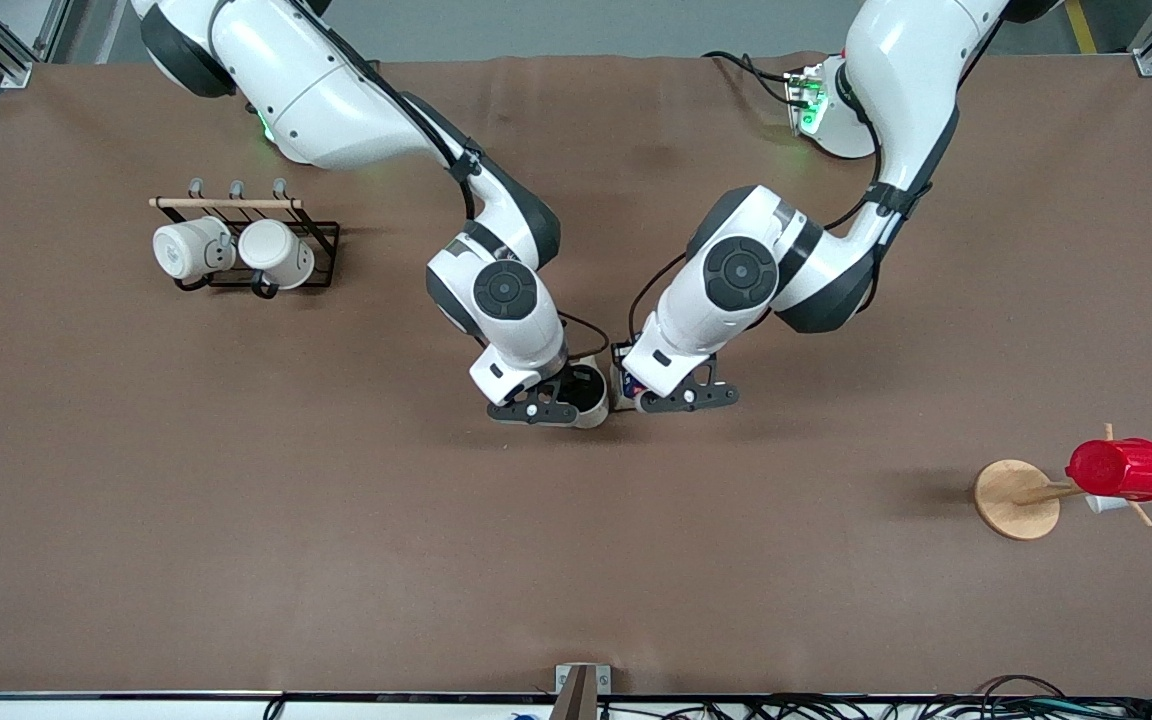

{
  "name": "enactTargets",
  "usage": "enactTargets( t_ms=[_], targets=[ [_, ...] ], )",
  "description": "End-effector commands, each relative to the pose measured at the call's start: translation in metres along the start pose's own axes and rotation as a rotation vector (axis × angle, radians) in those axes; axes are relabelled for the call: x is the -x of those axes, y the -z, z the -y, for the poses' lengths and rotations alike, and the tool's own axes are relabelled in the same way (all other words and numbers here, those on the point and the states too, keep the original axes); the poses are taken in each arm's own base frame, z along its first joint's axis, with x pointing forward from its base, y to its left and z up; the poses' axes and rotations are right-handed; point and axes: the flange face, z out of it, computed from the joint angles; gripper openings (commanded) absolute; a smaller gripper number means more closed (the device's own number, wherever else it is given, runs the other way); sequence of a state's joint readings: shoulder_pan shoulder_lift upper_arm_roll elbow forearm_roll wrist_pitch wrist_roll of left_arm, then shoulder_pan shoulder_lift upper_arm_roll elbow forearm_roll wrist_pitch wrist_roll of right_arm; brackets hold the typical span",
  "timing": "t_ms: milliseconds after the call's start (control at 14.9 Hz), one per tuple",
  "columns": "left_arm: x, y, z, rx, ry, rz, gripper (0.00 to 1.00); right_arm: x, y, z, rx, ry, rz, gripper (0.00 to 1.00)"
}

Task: Place cup and milk on table

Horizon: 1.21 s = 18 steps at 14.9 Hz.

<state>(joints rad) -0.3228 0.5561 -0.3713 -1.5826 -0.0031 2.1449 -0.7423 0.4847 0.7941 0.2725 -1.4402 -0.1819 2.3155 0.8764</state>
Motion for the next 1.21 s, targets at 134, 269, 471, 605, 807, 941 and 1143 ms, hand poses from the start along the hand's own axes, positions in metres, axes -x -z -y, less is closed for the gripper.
enactTargets(
  t_ms=[134, 269, 471, 605, 807, 941, 1143],
  targets=[
    [0.002, 0.001, -0.011, 0.005, -0.009, -0.020, 0.29, 0.001, 0.008, 0.000, 0.011, -0.003, -0.013, 1.00],
    [0.001, -0.001, -0.010, 0.003, -0.008, -0.017, 0.31, 0.001, 0.011, -0.001, 0.017, -0.004, -0.007, 1.00],
    [0.001, 0.000, -0.011, 0.004, -0.011, -0.019, 0.84, -0.008, 0.043, -0.015, 0.070, -0.021, 0.018, 1.00],
    [-0.002, 0.010, -0.013, 0.015, -0.010, -0.035, 1.00, -0.023, 0.086, -0.040, 0.117, -0.035, 0.024, 1.00],
    [-0.016, 0.047, -0.007, 0.034, 0.008, -0.076, 1.00, -0.060, 0.171, -0.110, 0.181, -0.021, 0.029, 1.00],
    [-0.018, 0.082, 0.007, 0.006, 0.021, -0.091, 1.00, -0.081, 0.231, -0.166, 0.201, -0.048, 0.007, 1.00],
    [-0.037, 0.148, 0.047, -0.088, 0.049, -0.154, 1.00, -0.102, 0.315, -0.243, 0.195, -0.174, -0.086, 1.00]
  ],
)
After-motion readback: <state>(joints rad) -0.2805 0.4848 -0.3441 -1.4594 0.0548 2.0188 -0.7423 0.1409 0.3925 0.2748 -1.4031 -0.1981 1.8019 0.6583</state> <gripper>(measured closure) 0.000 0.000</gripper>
